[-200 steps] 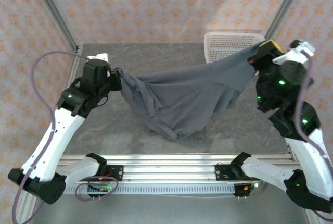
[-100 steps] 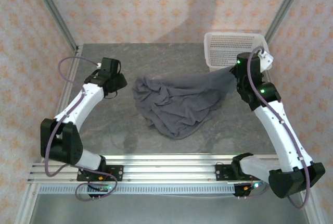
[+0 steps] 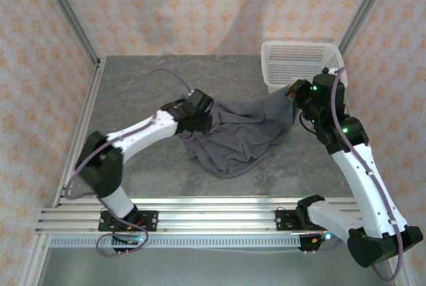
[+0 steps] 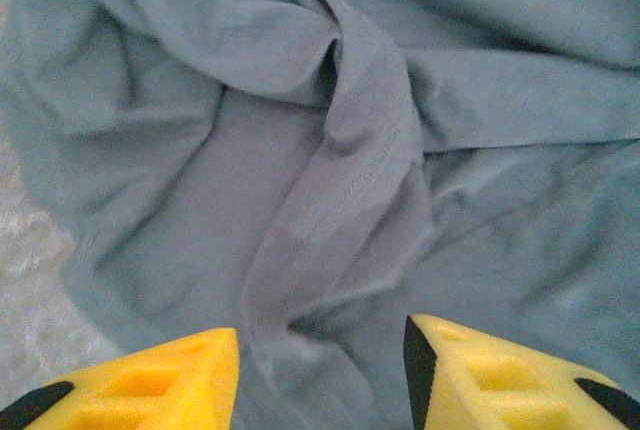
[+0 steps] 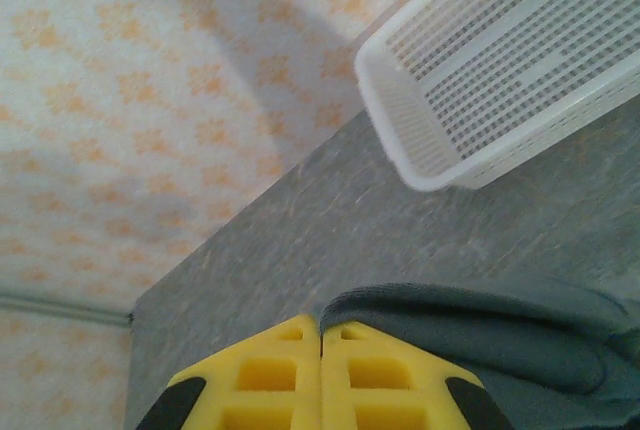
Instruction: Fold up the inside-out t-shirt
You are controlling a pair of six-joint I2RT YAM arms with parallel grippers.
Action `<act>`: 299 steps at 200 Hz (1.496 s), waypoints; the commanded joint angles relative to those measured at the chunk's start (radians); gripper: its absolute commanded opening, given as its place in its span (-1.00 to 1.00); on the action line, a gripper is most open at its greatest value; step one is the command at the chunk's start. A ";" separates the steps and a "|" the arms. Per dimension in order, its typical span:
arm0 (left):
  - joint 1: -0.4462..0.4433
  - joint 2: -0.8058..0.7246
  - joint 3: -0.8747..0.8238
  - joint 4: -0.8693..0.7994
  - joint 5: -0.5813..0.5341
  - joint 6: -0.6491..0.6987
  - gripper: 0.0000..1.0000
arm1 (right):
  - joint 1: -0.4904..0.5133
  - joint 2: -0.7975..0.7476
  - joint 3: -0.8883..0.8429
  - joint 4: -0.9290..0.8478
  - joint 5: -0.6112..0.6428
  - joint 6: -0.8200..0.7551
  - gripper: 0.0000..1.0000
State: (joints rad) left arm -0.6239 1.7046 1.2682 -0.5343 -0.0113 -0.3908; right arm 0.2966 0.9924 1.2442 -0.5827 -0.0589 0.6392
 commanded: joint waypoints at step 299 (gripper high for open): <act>0.355 -0.675 0.342 -0.158 0.382 -0.095 -1.00 | 0.016 -0.183 0.483 0.043 0.125 -0.071 -1.00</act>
State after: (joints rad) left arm -0.2684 1.0725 1.5196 -0.6666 0.2733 -0.4229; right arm 0.3134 0.8288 1.6806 -0.6472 0.1452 0.5903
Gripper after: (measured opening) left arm 0.039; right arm 0.039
